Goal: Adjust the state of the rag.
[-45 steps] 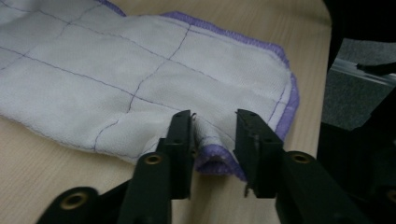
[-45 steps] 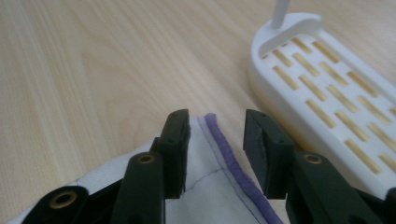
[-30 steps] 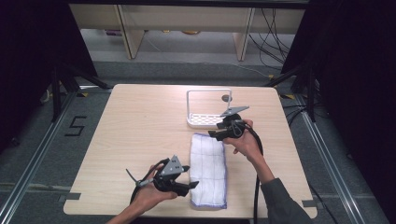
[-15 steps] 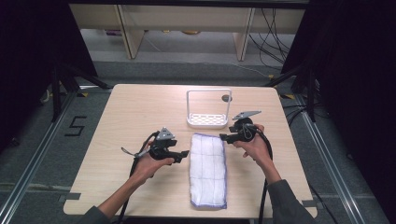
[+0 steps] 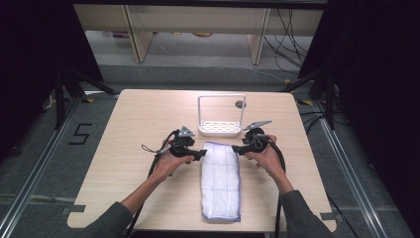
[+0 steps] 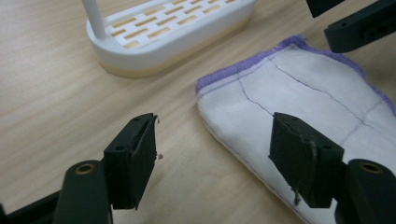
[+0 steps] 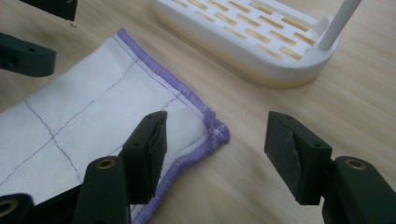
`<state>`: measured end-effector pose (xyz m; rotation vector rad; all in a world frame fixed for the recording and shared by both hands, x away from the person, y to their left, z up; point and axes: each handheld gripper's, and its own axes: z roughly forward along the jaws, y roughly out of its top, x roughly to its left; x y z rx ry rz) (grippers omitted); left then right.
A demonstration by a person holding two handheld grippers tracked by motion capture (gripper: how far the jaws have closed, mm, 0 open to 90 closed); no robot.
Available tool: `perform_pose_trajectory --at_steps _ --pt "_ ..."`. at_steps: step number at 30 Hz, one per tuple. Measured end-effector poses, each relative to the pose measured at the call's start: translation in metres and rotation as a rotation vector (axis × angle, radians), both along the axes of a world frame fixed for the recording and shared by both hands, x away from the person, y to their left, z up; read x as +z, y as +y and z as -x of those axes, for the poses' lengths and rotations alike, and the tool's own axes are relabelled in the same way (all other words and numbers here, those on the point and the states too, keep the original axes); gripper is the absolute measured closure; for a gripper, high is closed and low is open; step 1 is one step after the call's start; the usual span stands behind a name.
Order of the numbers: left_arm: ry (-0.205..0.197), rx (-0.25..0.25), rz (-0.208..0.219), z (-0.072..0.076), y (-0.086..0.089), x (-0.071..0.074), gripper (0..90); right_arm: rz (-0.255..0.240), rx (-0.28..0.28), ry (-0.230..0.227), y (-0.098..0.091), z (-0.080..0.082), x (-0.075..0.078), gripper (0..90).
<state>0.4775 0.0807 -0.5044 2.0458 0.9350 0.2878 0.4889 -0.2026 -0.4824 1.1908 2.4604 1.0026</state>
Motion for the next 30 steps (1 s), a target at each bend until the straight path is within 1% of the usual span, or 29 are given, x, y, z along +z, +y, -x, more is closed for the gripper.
perform_pose_trajectory --at_steps 1,2,3,4,5,6,7,8,9,10,11,12,13,14,15,16,17,18,19,20,21,22,23,24,25,27,28,29,30 --pt "0.007 -0.004 0.001 -0.002 -0.001 -0.002 31.7 -0.001 0.003 0.0 0.001 0.0 0.0 39.7" --pt "0.019 -0.004 0.002 -0.002 -0.003 -0.004 31.9 -0.01 -0.003 0.013 0.003 0.0 0.0 39.6" --pt "0.016 -0.018 -0.014 -0.004 -0.006 -0.006 32.1 -0.024 -0.001 0.01 0.005 0.0 -0.003 39.5" --pt "0.016 -0.018 -0.014 -0.004 -0.006 -0.006 32.2 -0.024 -0.001 0.01 0.005 0.0 -0.003 39.5" --pt "0.01 -0.022 -0.019 -0.005 -0.008 -0.006 32.2 -0.006 0.005 0.017 0.005 -0.001 -0.002 39.4" --pt "0.01 -0.015 -0.014 -0.006 -0.009 -0.006 32.3 -0.002 0.005 -0.001 0.006 -0.002 -0.005 39.4" --pt "-0.006 -0.019 -0.024 -0.006 -0.01 -0.005 32.6 -0.003 0.0 0.025 0.007 -0.001 -0.004 39.4" --pt "-0.012 -0.028 -0.03 -0.007 -0.011 -0.005 33.0 -0.011 0.008 0.02 0.008 -0.002 -0.006 39.4" --pt "-0.013 -0.03 -0.027 -0.008 -0.012 -0.005 34.0 0.007 0.008 0.007 0.008 -0.003 -0.008 39.3" --pt "-0.007 -0.032 -0.022 -0.009 -0.013 -0.006 34.0 0.007 0.008 0.007 0.008 -0.003 -0.008 39.3" --pt "-0.004 -0.034 -0.026 -0.01 -0.015 -0.007 34.1 0.004 0.003 0.027 0.009 -0.002 -0.007 39.1" --pt "-0.001 -0.037 -0.027 -0.01 -0.016 -0.008 34.1 -0.001 0.002 0.034 0.009 -0.003 -0.008 38.8" --pt "0.003 -0.03 -0.025 -0.01 -0.017 -0.009 34.1 -0.019 0.0 0.023 0.007 -0.005 -0.009 38.9" --pt "0.006 -0.039 -0.022 -0.011 -0.018 -0.01 34.1 -0.019 0.0 0.023 0.007 -0.005 -0.009 38.9" --pt "0.001 -0.031 -0.021 -0.012 -0.019 -0.01 34.2 -0.025 -0.016 0.012 0.007 -0.006 -0.012 38.8" --pt "0.001 -0.031 -0.021 -0.012 -0.019 -0.01 34.5 -0.025 -0.016 0.012 0.007 -0.006 -0.012 38.8" --pt "0.0 -0.034 -0.02 -0.012 -0.019 -0.01 34.5 -0.005 -0.006 0.0 0.007 -0.007 -0.013 38.9" --pt "-0.003 -0.035 -0.013 -0.012 -0.02 -0.01 35.2 -0.019 -0.018 0.026 0.009 -0.005 -0.012 39.0" --pt "-0.007 -0.043 -0.023 -0.013 -0.021 -0.01 36.0 0.002 -0.009 0.027 0.012 -0.006 -0.013 39.0" --pt "-0.014 -0.038 -0.024 -0.014 -0.023 -0.01 36.0 0.002 -0.009 0.027 0.012 -0.006 -0.013 39.0" --pt "-0.014 -0.03 -0.005 -0.015 -0.024 -0.01 36.6 0.008 -0.014 0.018 0.014 -0.006 -0.015 39.1" --pt "-0.006 -0.039 0.002 -0.015 -0.027 -0.011 38.0 0.022 -0.011 0.033 0.015 -0.006 -0.014 39.1" --pt "-0.016 -0.059 -0.035 -0.014 -0.029 -0.012 40.5 0.022 0.002 0.018 0.018 -0.008 -0.017 39.6" --pt "-0.016 -0.059 -0.035 -0.014 -0.029 -0.012 40.6 0.022 0.002 0.018 0.018 -0.008 -0.017 39.6" --pt "-0.015 -0.06 -0.046 -0.014 -0.03 -0.012 41.1 0.041 0.006 0.039 0.022 -0.007 -0.017 40.2" --pt "-0.016 -0.056 -0.048 -0.013 -0.03 -0.012 42.5 0.044 0.004 0.031 0.024 -0.007 -0.019 40.4" --pt "-0.014 -0.054 -0.039 -0.014 -0.031 -0.013 42.5 0.067 0.011 0.027 0.024 -0.008 -0.019 40.9" --pt "-0.012 -0.054 -0.034 -0.014 -0.031 -0.013 43.4 0.064 0.008 0.039 0.025 -0.006 -0.018 42.5" --pt "-0.01 -0.058 -0.034 -0.014 -0.032 -0.013 46.6 0.062 0.014 0.032 0.024 -0.007 -0.019 42.6"
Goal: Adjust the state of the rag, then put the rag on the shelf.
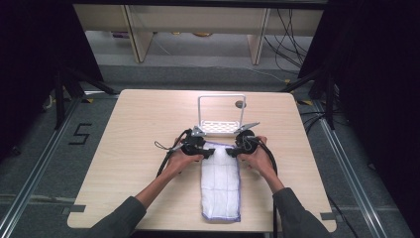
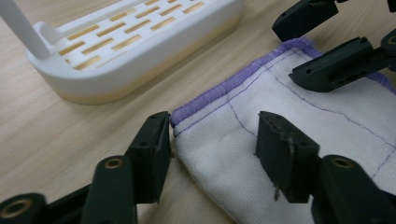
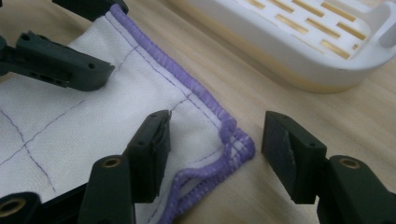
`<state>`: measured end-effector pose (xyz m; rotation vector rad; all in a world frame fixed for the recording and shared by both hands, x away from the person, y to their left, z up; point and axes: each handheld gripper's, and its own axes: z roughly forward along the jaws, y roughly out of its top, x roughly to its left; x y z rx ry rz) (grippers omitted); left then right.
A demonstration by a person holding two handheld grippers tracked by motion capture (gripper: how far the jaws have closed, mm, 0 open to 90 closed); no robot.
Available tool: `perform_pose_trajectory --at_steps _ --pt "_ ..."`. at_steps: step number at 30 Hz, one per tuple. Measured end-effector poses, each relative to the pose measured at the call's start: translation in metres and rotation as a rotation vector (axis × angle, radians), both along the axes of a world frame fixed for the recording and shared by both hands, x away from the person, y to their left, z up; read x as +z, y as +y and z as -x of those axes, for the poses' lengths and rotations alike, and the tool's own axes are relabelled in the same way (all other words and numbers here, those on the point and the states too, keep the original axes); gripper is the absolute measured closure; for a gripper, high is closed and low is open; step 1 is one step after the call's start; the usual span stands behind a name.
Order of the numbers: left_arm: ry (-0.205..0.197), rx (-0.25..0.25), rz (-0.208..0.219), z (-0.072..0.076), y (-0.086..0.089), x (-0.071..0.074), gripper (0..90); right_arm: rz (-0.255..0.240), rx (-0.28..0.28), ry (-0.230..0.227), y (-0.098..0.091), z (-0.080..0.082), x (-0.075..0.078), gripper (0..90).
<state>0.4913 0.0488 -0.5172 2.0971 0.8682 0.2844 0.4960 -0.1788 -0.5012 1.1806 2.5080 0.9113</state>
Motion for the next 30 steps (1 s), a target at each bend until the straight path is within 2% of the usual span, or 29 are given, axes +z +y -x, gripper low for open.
perform_pose_trajectory --at_steps 2,6,7,8,9,10,13,16,18,19,21,22,23,24,25,27,28,29,30 --pt "-0.002 -0.006 -0.016 0.0 -0.002 0.0 47.1 -0.012 -0.011 0.018 -0.001 0.001 0.001 42.5" --pt "-0.001 -0.031 -0.019 -0.001 -0.004 0.0 53.2 -0.021 -0.017 -0.012 -0.003 0.0 -0.002 44.4" --pt "-0.001 -0.039 -0.022 -0.001 -0.004 0.001 59.7 -0.014 -0.004 0.001 -0.004 0.002 -0.001 47.6" --pt "-0.006 -0.049 -0.025 -0.001 -0.005 0.001 59.7 -0.014 -0.004 0.001 -0.004 0.002 -0.001 47.6" --pt "-0.008 -0.059 -0.028 0.0 -0.005 0.001 65.6 -0.013 0.002 0.007 -0.003 0.003 0.0 50.3" --pt "-0.015 -0.063 -0.031 0.001 -0.006 0.001 65.6 -0.013 0.002 0.007 -0.003 0.003 0.0 50.3" --pt "-0.039 -0.074 -0.048 0.003 -0.008 0.002 74.0 -0.024 0.008 0.003 -0.002 0.004 -0.001 57.8" --pt "-0.039 -0.084 -0.05 0.003 -0.009 0.003 79.4 -0.042 0.02 0.016 -0.002 0.004 -0.001 69.8" --pt "-0.042 -0.085 -0.05 0.003 -0.009 0.003 80.6 -0.066 0.055 0.022 -0.002 0.005 -0.001 73.5" --pt "-0.049 -0.083 -0.055 0.005 -0.009 0.004 81.3 -0.065 0.059 0.009 -0.002 0.006 -0.001 77.5" --pt "-0.05 -0.091 -0.056 0.005 -0.008 0.004 81.6 -0.058 0.043 0.008 -0.003 0.006 -0.001 79.2" --pt "-0.057 -0.09 -0.06 0.006 -0.008 0.005 81.8 -0.067 0.066 -0.001 -0.003 0.007 -0.001 80.7" --pt "-0.06 -0.088 -0.052 0.007 -0.008 0.007 81.9 -0.067 0.07 0.018 -0.004 0.008 0.003 82.5" --pt "-0.06 -0.088 -0.052 0.007 -0.008 0.007 82.0 -0.067 0.07 0.018 -0.004 0.008 0.003 82.5" --pt "-0.069 -0.09 -0.049 0.008 -0.008 0.009 82.0 -0.067 0.076 -0.012 -0.004 0.008 0.003 83.0" --pt "-0.075 -0.096 -0.041 0.009 -0.006 0.012 82.0 -0.071 0.083 -0.006 -0.005 0.01 0.008 83.6" --pt "-0.077 -0.093 -0.037 0.01 -0.006 0.014 82.0 -0.093 0.073 -0.014 -0.004 0.011 0.009 83.8" --pt "-0.081 -0.091 -0.03 0.011 -0.005 0.016 82.0 -0.082 0.078 -0.01 -0.006 0.012 0.012 83.8" --pt "-0.084 -0.084 -0.029 0.012 -0.004 0.018 82.0 -0.107 0.072 -0.023 -0.006 0.013 0.014 83.8"
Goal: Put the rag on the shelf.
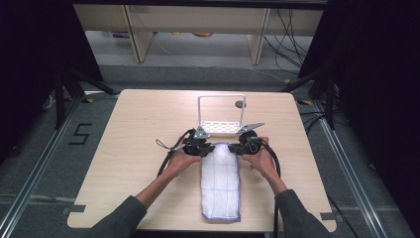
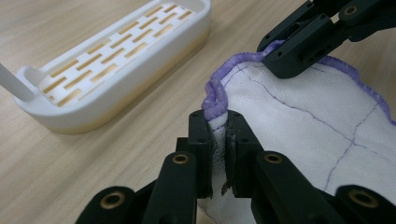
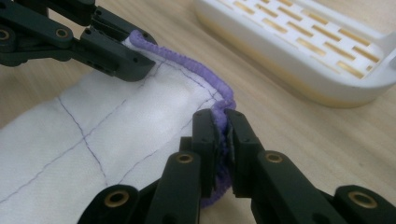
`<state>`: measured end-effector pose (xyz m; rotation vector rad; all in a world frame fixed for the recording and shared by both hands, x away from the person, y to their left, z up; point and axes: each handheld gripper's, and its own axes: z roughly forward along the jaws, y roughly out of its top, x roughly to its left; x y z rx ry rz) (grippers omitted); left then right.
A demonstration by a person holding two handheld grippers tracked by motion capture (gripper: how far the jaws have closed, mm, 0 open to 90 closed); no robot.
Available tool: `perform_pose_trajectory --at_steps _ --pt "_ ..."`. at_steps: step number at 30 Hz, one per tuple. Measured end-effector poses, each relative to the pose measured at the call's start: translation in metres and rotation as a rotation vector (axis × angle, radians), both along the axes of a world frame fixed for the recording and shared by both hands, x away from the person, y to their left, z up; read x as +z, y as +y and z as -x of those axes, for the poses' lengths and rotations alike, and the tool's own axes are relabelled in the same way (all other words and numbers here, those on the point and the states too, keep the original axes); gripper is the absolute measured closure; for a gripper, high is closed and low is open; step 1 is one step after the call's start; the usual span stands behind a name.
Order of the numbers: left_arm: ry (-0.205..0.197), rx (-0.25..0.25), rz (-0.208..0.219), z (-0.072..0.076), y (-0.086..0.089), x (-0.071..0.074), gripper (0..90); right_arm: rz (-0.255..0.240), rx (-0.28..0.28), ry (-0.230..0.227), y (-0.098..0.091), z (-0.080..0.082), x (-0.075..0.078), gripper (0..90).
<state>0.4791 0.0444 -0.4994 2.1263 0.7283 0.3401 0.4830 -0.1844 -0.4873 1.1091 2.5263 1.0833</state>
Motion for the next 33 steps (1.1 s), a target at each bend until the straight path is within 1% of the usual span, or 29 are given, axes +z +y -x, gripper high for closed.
perform_pose_trajectory --at_steps 1,2,3,4,5,6,7,8,9,10,12,13,14,15,16,17,18,19,21,22,23,24,25,27,28,30,31,32,33 --pt "-0.01 -0.004 0.008 0.003 0.001 0.004 82.0 0.006 0.011 -0.009 -0.002 0.002 0.004 84.0" --pt "-0.01 -0.004 0.008 0.003 0.001 0.004 82.0 0.006 0.011 -0.009 -0.002 0.002 0.004 84.0" --pt "-0.017 -0.005 0.008 0.005 0.001 0.007 82.0 -0.019 0.006 -0.019 -0.001 0.003 0.005 84.0" --pt "-0.023 -0.011 0.012 0.007 0.002 0.009 82.0 -0.005 0.01 -0.019 -0.002 0.005 0.009 84.1" --pt "-0.027 -0.009 0.02 0.008 0.002 0.012 81.9 -0.023 0.014 -0.035 -0.001 0.007 0.01 84.2" --pt "-0.03 -0.018 0.019 0.009 0.004 0.014 81.9 -0.008 0.013 -0.016 -0.002 0.009 0.014 84.2" --pt "-0.034 -0.013 0.027 0.011 0.005 0.017 81.9 -0.034 0.001 -0.046 0.0 0.01 0.014 84.3" --pt "-0.033 -0.016 0.033 0.013 0.006 0.019 81.9 -0.029 0.008 -0.046 0.0 0.012 0.016 84.3" --pt "-0.035 -0.015 0.033 0.015 0.007 0.021 81.8 -0.021 0.016 -0.064 0.0 0.013 0.018 84.3" --pt "-0.038 -0.017 0.037 0.017 0.008 0.023 81.8 -0.007 0.025 -0.047 -0.001 0.015 0.022 84.4" --pt "-0.046 -0.023 0.043 0.02 0.01 0.027 81.8 -0.019 0.027 -0.044 0.001 0.018 0.026 84.4" --pt "-0.052 -0.02 0.044 0.021 0.011 0.03 81.8 -0.047 0.013 -0.07 0.003 0.019 0.026 84.4" --pt "-0.049 -0.017 0.064 0.022 0.011 0.031 81.8 -0.026 0.032 -0.057 0.001 0.02 0.03 84.4" --pt "-0.053 -0.016 0.061 0.022 0.014 0.034 81.8 -0.027 0.031 -0.062 0.002 0.022 0.032 84.4" --pt "-0.044 -0.013 0.07 0.023 0.015 0.035 81.8 -0.036 0.04 -0.07 0.002 0.022 0.034 84.4" --pt "-0.034 -0.011 0.095 0.024 0.015 0.035 81.8 -0.042 0.036 -0.071 0.002 0.024 0.035 84.4" --pt "-0.044 -0.013 0.08 0.025 0.016 0.037 81.8 -0.06 0.043 -0.079 0.003 0.024 0.035 84.5" --pt "-0.049 -0.018 0.077 0.026 0.017 0.038 81.8 -0.048 0.044 -0.077 0.001 0.025 0.037 84.5" --pt "-0.046 -0.018 0.08 0.028 0.018 0.041 81.8 -0.053 0.04 -0.074 0.001 0.027 0.038 84.4" --pt "-0.045 -0.01 0.097 0.029 0.017 0.041 81.8 -0.057 0.043 -0.069 0.001 0.028 0.039 84.5" --pt "-0.049 -0.024 0.08 0.03 0.018 0.043 81.7 -0.057 0.045 -0.078 0.0 0.028 0.04 84.5" --pt "-0.049 -0.024 0.077 0.031 0.019 0.044 81.7 -0.062 0.045 -0.08 0.0 0.029 0.041 84.4" --pt "-0.05 -0.017 0.092 0.033 0.018 0.046 81.7 -0.063 0.047 -0.081 0.0 0.03 0.043 84.4" --pt "-0.05 -0.02 0.095 0.034 0.02 0.049 81.7 -0.063 0.051 -0.085 0.001 0.033 0.045 84.4" --pt "-0.05 -0.017 0.098 0.036 0.02 0.05 81.7 -0.062 0.048 -0.077 0.001 0.034 0.048 84.4" --pt "-0.054 -0.023 0.101 0.037 0.022 0.053 81.7 -0.068 0.058 -0.094 0.001 0.036 0.05 84.4" --pt "-0.055 -0.026 0.103 0.038 0.023 0.054 81.7 -0.078 0.056 -0.086 0.002 0.037 0.051 84.4" --pt "-0.058 -0.025 0.103 0.039 0.023 0.056 81.6 -0.076 0.056 -0.102 0.002 0.038 0.053 84.4" --pt "-0.059 -0.037 0.109 0.039 0.024 0.058 81.6 -0.075 0.064 -0.102 0.002 0.039 0.056 84.4"
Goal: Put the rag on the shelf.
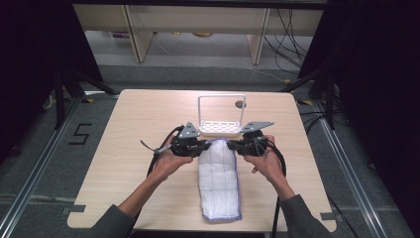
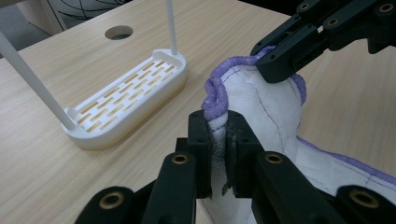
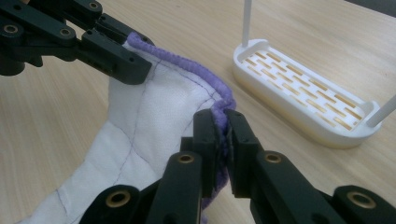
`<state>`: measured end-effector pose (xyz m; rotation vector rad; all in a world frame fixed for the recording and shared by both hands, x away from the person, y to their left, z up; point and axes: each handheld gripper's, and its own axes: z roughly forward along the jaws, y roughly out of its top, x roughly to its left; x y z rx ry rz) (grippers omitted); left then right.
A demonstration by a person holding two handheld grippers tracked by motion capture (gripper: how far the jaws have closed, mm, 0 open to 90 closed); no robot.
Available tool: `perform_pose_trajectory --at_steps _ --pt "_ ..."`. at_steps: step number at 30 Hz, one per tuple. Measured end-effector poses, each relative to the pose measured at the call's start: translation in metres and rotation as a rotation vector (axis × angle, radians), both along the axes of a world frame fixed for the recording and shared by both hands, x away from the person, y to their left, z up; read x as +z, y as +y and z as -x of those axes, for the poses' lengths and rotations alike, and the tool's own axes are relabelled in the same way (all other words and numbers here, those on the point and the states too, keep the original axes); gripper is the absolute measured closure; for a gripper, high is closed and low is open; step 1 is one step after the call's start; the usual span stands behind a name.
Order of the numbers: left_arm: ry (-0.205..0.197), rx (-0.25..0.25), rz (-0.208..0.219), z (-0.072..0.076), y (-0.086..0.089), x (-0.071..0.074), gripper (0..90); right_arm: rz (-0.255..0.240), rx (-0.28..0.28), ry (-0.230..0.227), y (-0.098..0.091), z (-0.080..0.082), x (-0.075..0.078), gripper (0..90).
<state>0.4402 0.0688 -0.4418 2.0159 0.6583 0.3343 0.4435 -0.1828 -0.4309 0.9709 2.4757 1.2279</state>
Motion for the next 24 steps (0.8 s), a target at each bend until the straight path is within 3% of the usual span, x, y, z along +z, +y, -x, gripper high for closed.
perform_pose_trajectory --at_steps 3,8,10,11,13,17,22,24 --pt "0.012 -0.006 0.028 0.001 0.003 0.006 81.6 -0.016 -0.001 0.004 0.001 0.003 0.004 84.4" --pt "0.001 -0.004 0.016 0.004 0.005 0.015 81.6 -0.03 0.015 -0.033 -0.001 0.007 0.016 84.5" --pt "-0.002 -0.001 0.028 0.004 0.006 0.02 81.6 -0.033 0.01 -0.036 -0.001 0.01 0.02 84.5" --pt "0.002 -0.009 0.036 0.004 0.006 0.022 81.7 -0.025 0.02 -0.062 -0.001 0.01 0.022 84.5" --pt "-0.012 -0.009 0.022 0.007 0.005 0.029 81.7 -0.044 0.009 -0.052 -0.001 0.014 0.027 84.5" --pt "-0.036 -0.02 0.013 0.012 0.005 0.046 81.7 -0.043 0.016 -0.086 -0.003 0.018 0.038 84.7" --pt "-0.037 -0.024 0.022 0.008 0.005 0.07 81.8 -0.074 0.023 -0.134 -0.006 0.021 0.063 84.9" --pt "-0.054 -0.021 0.027 0.006 0.003 0.088 81.8 -0.069 0.022 -0.157 -0.007 0.018 0.072 84.9"
